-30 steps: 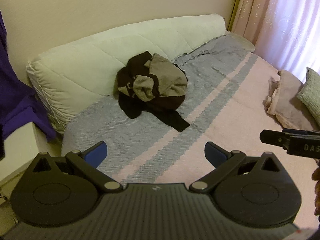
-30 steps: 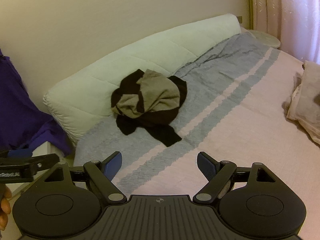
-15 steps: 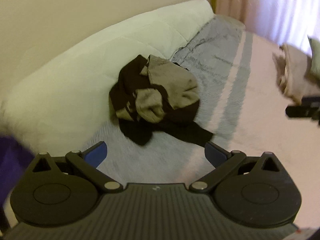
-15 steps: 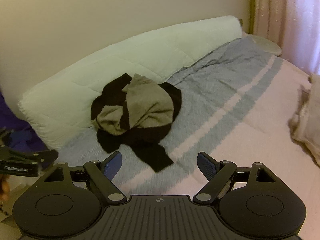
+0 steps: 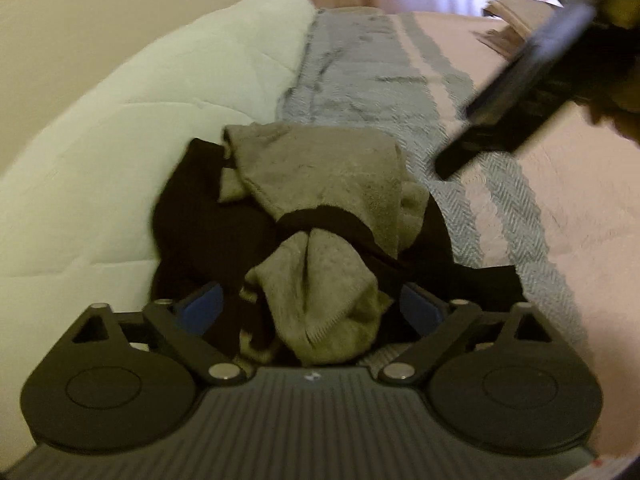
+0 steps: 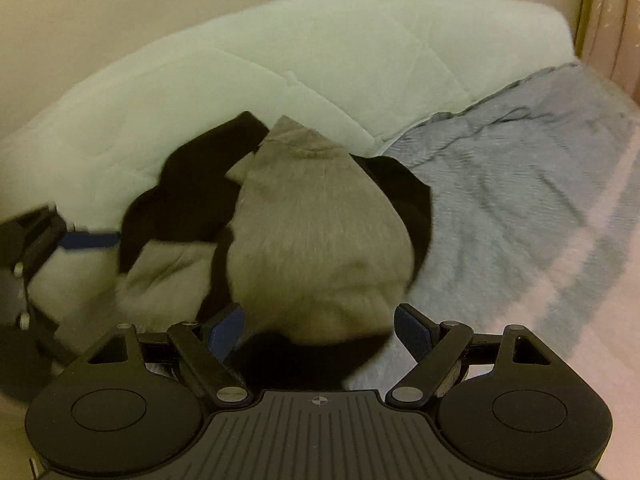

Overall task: Fold clothes
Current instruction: 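Grasp the grey-and-black sweater with the left gripper while the right gripper grasps it too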

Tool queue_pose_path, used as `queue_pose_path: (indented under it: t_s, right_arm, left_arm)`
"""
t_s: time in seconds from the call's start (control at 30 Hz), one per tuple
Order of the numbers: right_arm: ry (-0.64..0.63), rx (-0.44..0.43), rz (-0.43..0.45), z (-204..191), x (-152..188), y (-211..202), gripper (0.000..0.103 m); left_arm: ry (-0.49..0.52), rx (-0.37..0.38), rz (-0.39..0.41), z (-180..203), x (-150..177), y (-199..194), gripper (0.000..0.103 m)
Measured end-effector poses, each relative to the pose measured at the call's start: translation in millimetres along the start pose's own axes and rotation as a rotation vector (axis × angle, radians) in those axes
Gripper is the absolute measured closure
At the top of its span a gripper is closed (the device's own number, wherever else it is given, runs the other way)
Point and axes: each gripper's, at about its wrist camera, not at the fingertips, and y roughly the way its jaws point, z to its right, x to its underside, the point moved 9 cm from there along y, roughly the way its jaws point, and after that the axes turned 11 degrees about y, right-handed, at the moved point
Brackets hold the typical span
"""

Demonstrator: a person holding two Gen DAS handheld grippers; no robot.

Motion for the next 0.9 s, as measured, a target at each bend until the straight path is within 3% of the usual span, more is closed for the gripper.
queue_pose_path:
  t_s: [0.13,0.2,0.23,0.27,0.3,0.37,0.47,0.6,0.73,0.9]
  right_arm:
    - [0.071,-0.018,-0.053,3.6,-12.8,51.3,0.023]
    - [0.125,-0.022,-0.079,6.2,-13.7,68.5,0.026]
    - [0.162,-0.034,-0.08,6.7,-14.4,72.2,0.046]
    - [0.197,-0.062,-0.087,6.6,-14.6,72.0,0.077]
    - [0.221,-0.066,-0.082,7.1,-15.6,68.1,0.084]
    - [0.214,-0.061,-0.039,5.6,-19.0,49.8,0.095]
    - [0.206,-0.068,0.037,9.9,-23.4,4.8,0.097]
    - [0.295,-0.078,0.125,41.6,-11.9,-83.7,0.098]
    - [0.347,-0.032,0.188,85.3,35.3,-184.8,0.098]
    - [0.42,0.007,0.267,136.8,119.4,-312.6,0.098]
  left_arm:
    - [0.023,0.034,-0.031,-5.1,9.2,24.8,0.034]
    - [0.02,0.052,-0.043,-4.7,13.3,28.8,0.061]
    - [0.017,0.055,-0.049,-3.7,14.9,28.7,0.067]
    - [0.021,0.051,-0.053,-2.6,15.7,27.0,0.08]
    - [0.028,0.051,-0.048,-0.6,14.8,23.0,0.089]
    - [0.03,0.055,-0.029,3.8,10.9,11.6,0.092]
    - [0.04,0.052,0.017,15.3,-3.9,-15.0,0.094]
    - [0.073,0.101,0.109,55.4,-41.7,-68.5,0.094]
    - [0.111,0.204,0.201,128.3,-84.4,-135.4,0.094]
    - [0.18,0.344,0.269,263.4,-124.1,-217.6,0.094]
